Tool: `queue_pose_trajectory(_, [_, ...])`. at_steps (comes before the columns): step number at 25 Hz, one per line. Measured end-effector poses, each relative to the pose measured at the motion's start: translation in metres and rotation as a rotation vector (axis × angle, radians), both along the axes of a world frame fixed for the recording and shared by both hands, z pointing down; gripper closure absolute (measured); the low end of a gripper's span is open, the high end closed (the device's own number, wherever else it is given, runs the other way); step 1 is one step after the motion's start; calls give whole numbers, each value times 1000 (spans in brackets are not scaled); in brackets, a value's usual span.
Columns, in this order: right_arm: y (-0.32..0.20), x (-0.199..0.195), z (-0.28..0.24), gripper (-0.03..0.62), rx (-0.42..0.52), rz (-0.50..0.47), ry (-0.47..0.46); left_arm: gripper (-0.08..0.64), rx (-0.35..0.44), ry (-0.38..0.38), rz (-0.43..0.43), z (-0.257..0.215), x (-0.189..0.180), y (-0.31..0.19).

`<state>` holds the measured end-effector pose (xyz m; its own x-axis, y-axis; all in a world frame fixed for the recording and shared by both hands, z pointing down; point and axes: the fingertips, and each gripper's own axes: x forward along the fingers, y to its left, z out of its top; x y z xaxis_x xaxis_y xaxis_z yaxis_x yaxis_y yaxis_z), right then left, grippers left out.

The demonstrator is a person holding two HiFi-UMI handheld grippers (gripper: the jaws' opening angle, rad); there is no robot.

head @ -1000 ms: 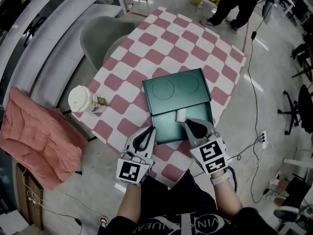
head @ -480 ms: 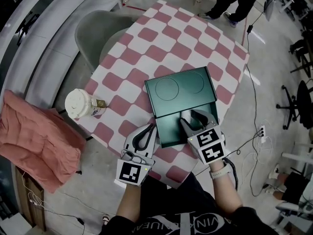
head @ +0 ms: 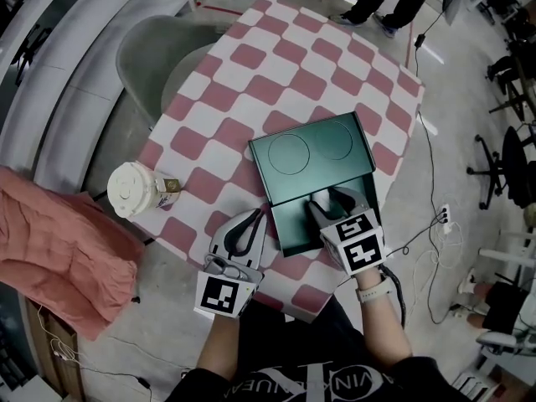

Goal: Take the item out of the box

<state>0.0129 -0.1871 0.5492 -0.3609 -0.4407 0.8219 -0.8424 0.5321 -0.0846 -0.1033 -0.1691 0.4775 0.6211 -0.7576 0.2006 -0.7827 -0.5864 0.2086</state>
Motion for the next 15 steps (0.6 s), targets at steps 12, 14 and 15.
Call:
queue_pose_trajectory(12, [8,-9,20,362,-128,-3,-18,538,4,37,-4,-3,-13,-6])
queue_pose_trajectory(14, [13,-12,25,365,-137,-68,36,538,3,40,-10,-3,-15,-4])
queue_pose_trajectory(15, [15,-14,27,381,-132,-98,58,538,1,39,-13,-3,-16,-3])
